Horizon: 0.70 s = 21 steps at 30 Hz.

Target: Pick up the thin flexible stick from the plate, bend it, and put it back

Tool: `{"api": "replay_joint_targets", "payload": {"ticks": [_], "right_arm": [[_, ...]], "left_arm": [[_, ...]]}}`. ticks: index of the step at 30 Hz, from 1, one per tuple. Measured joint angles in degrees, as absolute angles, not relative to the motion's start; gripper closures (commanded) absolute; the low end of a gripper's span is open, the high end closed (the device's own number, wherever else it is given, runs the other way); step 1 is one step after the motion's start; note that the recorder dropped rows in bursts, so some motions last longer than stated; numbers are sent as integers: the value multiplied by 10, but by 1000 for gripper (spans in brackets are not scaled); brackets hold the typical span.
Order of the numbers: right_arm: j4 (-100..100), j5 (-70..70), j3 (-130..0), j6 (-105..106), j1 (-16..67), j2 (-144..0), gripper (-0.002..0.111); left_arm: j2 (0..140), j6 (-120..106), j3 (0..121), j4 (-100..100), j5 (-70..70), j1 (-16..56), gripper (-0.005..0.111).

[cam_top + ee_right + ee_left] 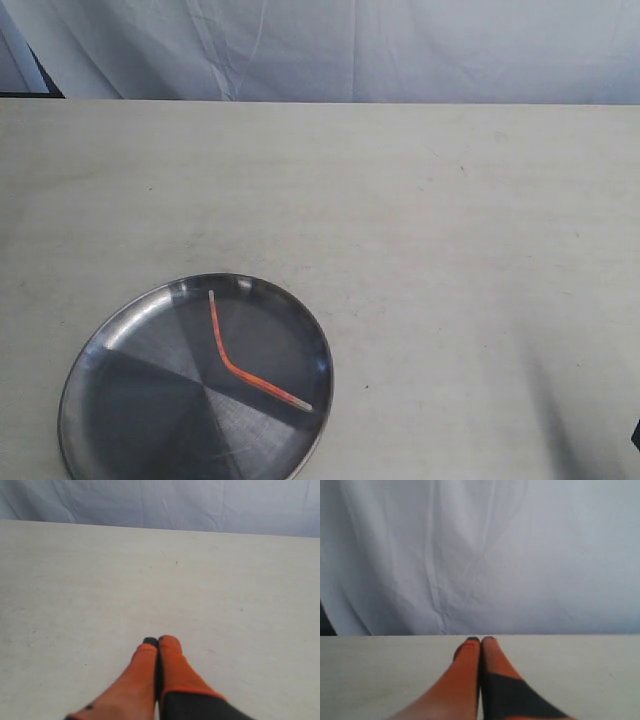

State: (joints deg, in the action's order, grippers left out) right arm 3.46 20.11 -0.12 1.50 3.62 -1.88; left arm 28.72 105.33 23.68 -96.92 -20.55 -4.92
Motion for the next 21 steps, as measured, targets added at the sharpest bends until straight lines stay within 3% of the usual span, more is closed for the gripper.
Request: {"api": "replay_joint_targets", "payload": {"ticks": [10, 21], "right_arm": [[35, 200, -1, 15, 36, -19, 109], [35, 200, -1, 15, 36, -19, 109]], "left_arm": [[164, 728, 133, -669, -15, 12, 107], [39, 449, 10, -373, 18, 42, 107]]}}
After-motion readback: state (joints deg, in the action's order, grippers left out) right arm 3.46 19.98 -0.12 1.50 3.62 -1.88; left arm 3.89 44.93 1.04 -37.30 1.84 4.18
